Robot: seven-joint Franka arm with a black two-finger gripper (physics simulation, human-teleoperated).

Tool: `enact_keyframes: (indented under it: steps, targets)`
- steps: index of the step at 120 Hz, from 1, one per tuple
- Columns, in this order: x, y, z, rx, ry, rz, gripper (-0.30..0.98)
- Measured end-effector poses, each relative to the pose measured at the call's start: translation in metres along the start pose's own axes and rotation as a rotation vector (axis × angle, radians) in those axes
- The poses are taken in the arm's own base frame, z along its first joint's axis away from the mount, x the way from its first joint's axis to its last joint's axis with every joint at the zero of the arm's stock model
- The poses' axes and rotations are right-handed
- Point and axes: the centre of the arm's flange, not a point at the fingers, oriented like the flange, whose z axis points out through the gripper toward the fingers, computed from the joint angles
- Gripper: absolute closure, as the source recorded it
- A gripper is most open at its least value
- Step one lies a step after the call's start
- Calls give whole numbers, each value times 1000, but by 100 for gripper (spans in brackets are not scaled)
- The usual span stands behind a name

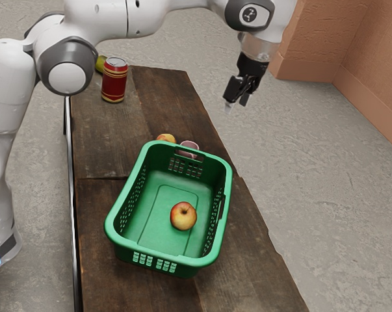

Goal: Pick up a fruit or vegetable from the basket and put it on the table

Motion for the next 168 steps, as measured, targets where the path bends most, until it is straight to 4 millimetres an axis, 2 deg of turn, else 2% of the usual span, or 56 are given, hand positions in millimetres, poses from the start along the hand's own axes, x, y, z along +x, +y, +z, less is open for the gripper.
enact_keyframes:
  steps: [26, 41, 56, 72, 78, 91, 108, 118, 129, 135, 153, 168]
  targets:
    - [1, -1, -3, -5, -5, -75, 0]
    - [-9, -7, 1, -1, 2, -91, 0]
    - [-8, -6, 1, -2, 2, -120, 0]
    - [-27, -16, 13, 12, 10, -107, 0]
    - [-23, -25, 23, 31, 14, -108, 0]
    - [5, -53, 48, 64, -5, -113, 0]
    - [-2, -77, 71, 29, -39, -92, 0]
    - [3, -106, 86, -6, -48, -83, 0]
    - [-8, -152, 87, -62, -69, -26, 0]
    - [-8, -170, 85, -86, -86, -11, 0]
    - [-12, -200, 81, -125, -125, 10, 0]
    - [-23, -225, 96, -115, -136, 37, 0]
